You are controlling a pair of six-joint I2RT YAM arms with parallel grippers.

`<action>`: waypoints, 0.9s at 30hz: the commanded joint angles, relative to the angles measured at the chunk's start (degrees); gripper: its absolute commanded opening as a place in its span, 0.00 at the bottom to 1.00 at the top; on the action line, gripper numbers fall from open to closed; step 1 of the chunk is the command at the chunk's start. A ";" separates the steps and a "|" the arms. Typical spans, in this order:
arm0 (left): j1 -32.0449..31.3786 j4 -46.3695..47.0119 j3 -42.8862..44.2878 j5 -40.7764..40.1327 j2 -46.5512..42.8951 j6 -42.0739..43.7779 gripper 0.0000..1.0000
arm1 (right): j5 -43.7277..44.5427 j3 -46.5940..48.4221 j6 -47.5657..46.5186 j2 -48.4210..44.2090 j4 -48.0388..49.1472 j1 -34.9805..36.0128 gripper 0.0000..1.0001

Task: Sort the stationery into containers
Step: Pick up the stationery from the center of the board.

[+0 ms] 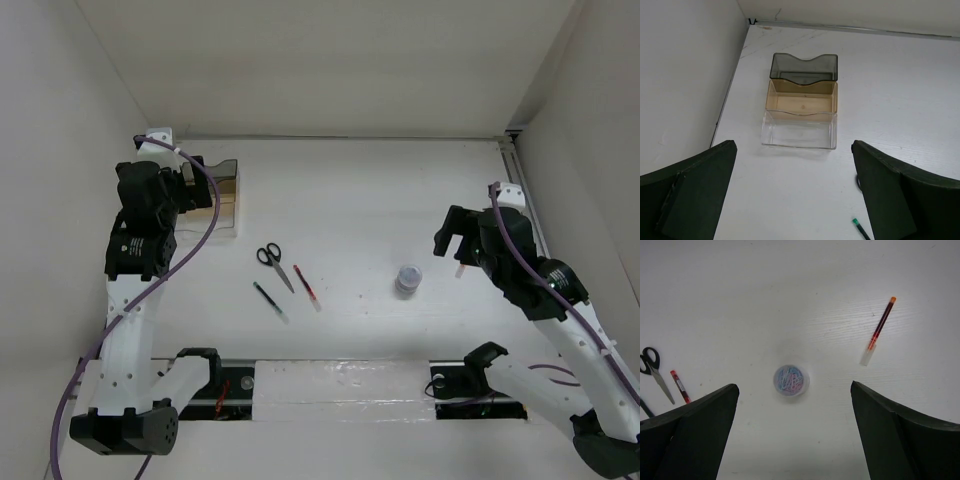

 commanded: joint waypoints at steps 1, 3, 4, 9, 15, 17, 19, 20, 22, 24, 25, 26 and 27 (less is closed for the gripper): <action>0.33 2.01 0.12 0.35 -0.38 0.53 1.00 | 0.51 -0.05 0.88 -1.21 1.96 -0.28 1.00; 0.33 2.01 0.12 0.35 -0.38 1.06 1.00 | 0.51 -0.05 0.88 -1.22 1.96 -0.28 1.00; 0.33 2.01 0.12 0.35 -0.38 1.06 1.00 | -0.27 -0.05 0.88 -1.83 1.96 -0.28 1.00; 0.33 1.40 0.12 1.58 -0.38 1.06 1.00 | -4.67 -2.95 0.88 -2.36 4.68 -0.28 1.00; -1.06 -2.89 2.14 12.89 2.77 3.78 1.00 | -2.40 -3.74 4.48 -3.41 3.63 0.87 1.00; -2.82 -4.40 4.15 16.67 5.67 5.62 1.00 | -0.64 -2.44 4.48 -4.55 3.63 1.48 1.00; -2.83 -5.90 5.82 23.42 11.12 6.77 1.00 | 0.50 -0.85 4.48 -5.26 3.02 1.48 1.00; -3.96 -7.21 8.71 24.60 13.31 8.43 1.00 | 1.81 0.20 4.48 -5.26 1.89 2.00 1.00; -17.67 -8.36 9.88 13.27 18.14 8.44 1.00 | 3.75 4.33 6.14 -4.64 -0.14 2.01 1.00; -27.48 -6.44 8.40 8.80 18.70 8.44 1.00 | 7.18 7.84 6.68 -4.64 -2.51 3.23 1.00; -31.79 -3.30 8.38 8.79 18.70 8.44 1.00 | 8.15 8.73 7.29 -5.43 -2.52 3.24 1.00; -31.83 -2.31 8.38 13.40 18.70 8.44 1.00 | 9.29 9.69 7.30 -5.96 -3.39 3.24 1.00; -31.83 -2.30 9.17 16.05 19.48 8.44 1.00 | 9.82 11.97 7.82 -5.96 -4.44 3.24 1.00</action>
